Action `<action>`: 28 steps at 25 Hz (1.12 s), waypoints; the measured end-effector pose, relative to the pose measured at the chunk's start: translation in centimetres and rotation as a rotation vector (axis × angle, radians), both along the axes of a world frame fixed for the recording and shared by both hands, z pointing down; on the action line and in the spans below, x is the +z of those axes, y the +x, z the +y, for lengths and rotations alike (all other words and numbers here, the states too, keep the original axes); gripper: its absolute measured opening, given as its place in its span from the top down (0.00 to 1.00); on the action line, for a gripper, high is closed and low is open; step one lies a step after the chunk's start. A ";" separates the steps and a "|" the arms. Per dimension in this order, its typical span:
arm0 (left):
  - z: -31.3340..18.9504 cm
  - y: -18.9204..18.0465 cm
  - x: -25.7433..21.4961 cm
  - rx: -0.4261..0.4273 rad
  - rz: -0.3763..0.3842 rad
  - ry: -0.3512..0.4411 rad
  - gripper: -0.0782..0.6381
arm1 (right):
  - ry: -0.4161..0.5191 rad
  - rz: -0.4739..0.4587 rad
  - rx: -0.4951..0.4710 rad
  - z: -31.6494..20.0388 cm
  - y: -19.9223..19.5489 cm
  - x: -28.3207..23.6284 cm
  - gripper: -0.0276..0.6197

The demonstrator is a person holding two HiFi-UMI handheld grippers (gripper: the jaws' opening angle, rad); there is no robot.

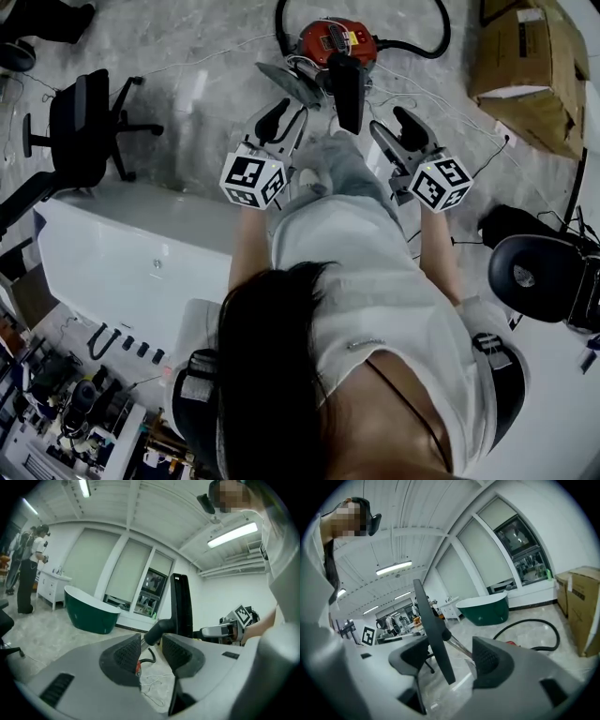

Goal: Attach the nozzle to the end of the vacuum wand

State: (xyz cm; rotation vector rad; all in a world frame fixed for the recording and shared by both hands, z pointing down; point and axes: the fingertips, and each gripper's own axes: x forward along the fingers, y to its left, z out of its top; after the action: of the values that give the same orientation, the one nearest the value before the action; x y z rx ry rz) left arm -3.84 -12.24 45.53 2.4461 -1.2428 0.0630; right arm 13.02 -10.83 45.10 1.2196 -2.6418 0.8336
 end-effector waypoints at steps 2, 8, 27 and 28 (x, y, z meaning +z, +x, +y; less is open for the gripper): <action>0.5 -0.1 -0.9 0.011 0.000 0.014 0.70 | 0.015 -0.004 0.025 0.1 0.1 -0.6 0.51; 1.4 -0.4 -2.6 -0.012 -0.023 0.053 0.76 | 0.050 0.011 0.039 0.9 -0.7 -1.7 0.61; 4.6 -0.6 -3.4 -0.097 -0.089 0.025 0.89 | 0.103 0.259 0.079 3.4 -5.0 -1.5 0.93; 4.6 -0.6 -3.4 -0.103 -0.089 0.024 0.89 | 0.100 0.261 0.078 3.6 -5.2 -1.5 0.93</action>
State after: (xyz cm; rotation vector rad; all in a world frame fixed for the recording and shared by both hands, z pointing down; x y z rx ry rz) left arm -4.45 -7.62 42.13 2.4191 -1.4130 0.1299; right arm 7.86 -7.25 43.56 1.3594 -2.4651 0.5169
